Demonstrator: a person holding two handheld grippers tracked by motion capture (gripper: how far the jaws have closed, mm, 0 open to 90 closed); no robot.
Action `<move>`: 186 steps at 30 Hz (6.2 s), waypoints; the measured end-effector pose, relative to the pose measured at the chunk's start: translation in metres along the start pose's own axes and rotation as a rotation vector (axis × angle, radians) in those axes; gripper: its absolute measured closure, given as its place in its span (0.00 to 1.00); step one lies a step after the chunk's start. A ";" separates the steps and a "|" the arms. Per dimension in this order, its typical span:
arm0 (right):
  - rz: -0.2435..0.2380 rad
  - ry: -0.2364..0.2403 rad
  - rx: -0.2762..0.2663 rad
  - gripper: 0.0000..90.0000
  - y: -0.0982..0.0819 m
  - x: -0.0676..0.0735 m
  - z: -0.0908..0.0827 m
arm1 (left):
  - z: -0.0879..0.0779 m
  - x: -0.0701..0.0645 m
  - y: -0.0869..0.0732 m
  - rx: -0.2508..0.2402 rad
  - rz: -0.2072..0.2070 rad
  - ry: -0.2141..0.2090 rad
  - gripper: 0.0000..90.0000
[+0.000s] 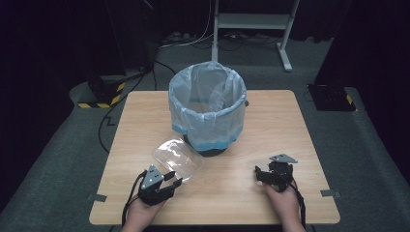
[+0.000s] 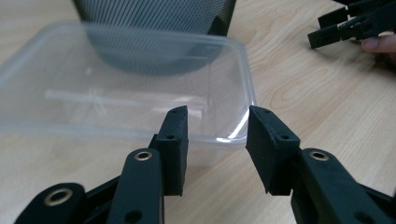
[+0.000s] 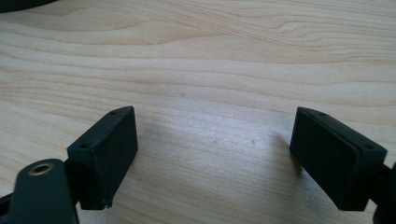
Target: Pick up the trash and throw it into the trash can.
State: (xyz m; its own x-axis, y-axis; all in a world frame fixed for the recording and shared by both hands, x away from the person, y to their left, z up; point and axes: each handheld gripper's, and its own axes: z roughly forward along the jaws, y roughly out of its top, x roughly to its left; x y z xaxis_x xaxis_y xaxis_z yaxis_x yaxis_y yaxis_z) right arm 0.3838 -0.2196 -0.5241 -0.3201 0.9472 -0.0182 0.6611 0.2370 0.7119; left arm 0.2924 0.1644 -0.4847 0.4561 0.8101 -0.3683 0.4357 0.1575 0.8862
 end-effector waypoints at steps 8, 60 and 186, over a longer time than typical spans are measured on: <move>-0.010 0.007 -0.006 0.17 0.000 0.001 0.000 | 0.012 0.051 0.031 -0.163 -0.006 0.183 0.56; -0.047 0.249 -0.210 0.60 0.023 0.088 -0.050 | 0.027 -0.009 -0.009 -0.053 -0.137 0.070 0.45; -0.112 0.224 -0.592 0.55 0.266 0.066 -0.098 | 0.075 -0.013 0.243 -0.480 0.089 -0.057 0.60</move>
State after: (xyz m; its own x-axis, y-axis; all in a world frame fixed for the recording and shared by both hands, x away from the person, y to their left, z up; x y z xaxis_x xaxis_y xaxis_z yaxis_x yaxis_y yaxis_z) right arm 0.4724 -0.1153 -0.2673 -0.5415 0.8406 -0.0134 0.1494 0.1119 0.9824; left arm 0.4507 0.1496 -0.2854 0.5226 0.8024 -0.2881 -0.0078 0.3424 0.9395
